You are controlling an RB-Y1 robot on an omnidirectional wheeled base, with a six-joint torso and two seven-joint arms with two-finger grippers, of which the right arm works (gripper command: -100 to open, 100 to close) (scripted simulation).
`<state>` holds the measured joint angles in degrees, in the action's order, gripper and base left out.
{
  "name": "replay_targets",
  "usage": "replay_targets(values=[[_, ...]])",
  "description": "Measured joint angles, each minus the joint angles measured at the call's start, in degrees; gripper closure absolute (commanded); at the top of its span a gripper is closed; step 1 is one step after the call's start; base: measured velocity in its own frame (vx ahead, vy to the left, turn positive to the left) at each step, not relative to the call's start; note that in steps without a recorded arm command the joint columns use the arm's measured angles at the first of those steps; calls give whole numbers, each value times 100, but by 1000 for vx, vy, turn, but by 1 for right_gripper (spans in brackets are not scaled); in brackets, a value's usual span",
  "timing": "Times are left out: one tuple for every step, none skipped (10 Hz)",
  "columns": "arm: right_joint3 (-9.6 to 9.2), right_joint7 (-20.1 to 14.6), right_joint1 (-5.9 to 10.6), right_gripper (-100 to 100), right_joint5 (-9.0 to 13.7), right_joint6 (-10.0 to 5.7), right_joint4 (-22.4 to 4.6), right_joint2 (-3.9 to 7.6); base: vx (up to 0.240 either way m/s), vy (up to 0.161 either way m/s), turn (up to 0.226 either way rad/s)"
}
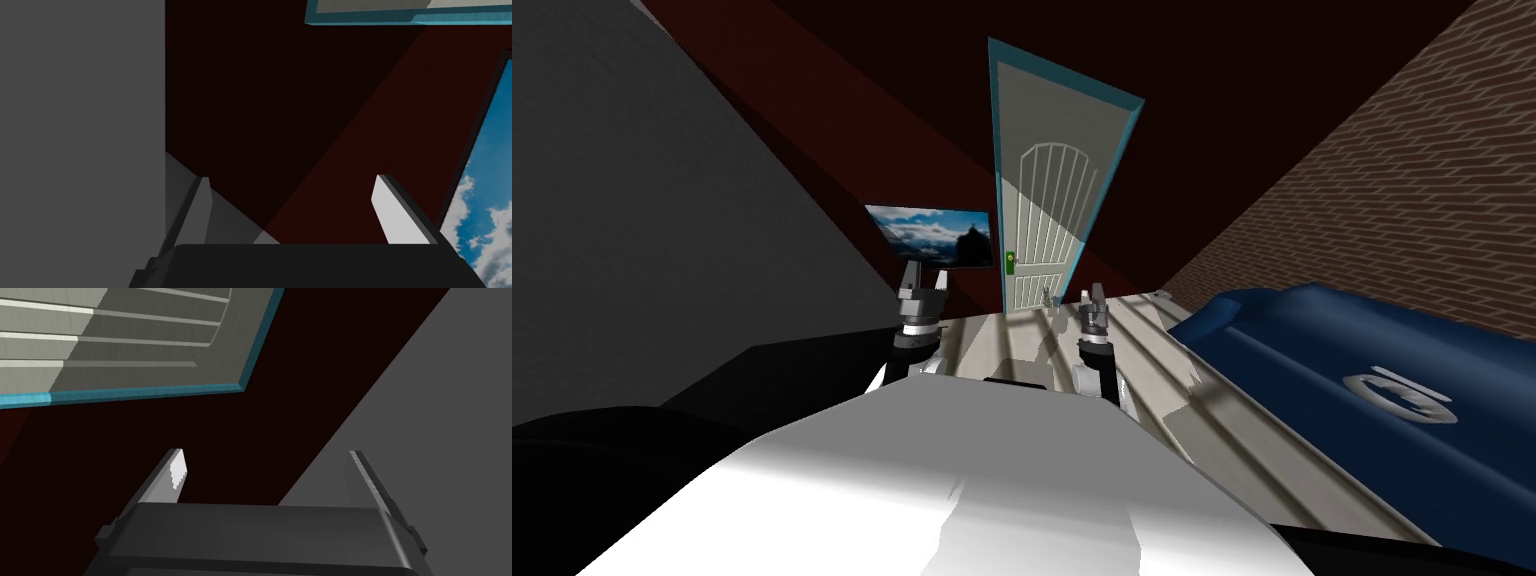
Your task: Pull the door open
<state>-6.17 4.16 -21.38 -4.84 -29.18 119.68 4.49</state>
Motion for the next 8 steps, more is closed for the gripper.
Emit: replay_targets(values=[[-42, 102, 92, -100, -102, 5, -138, 20, 149, 103, -79], [-59, 169, 125, -100, -166, -7, -239, 60, 171, 85, -99], [-63, 235, 257, -100, -245, 45, -354, 104, 137, 77, -96], [-105, 324, 334, -100, -331, 47, -501, 99, 91, 66, -63], [-155, 413, 389, -100, -410, 23, -625, 84, 107, 85, -118], [-204, 510, 452, -100, -507, 17, -749, 95, 135, 91, -98], [-238, 594, 504, -100, -586, 4, -869, 109, 125, 87, -66], [-260, 664, 590, -100, -653, 9, -986, 116, 86, 77, -63]])
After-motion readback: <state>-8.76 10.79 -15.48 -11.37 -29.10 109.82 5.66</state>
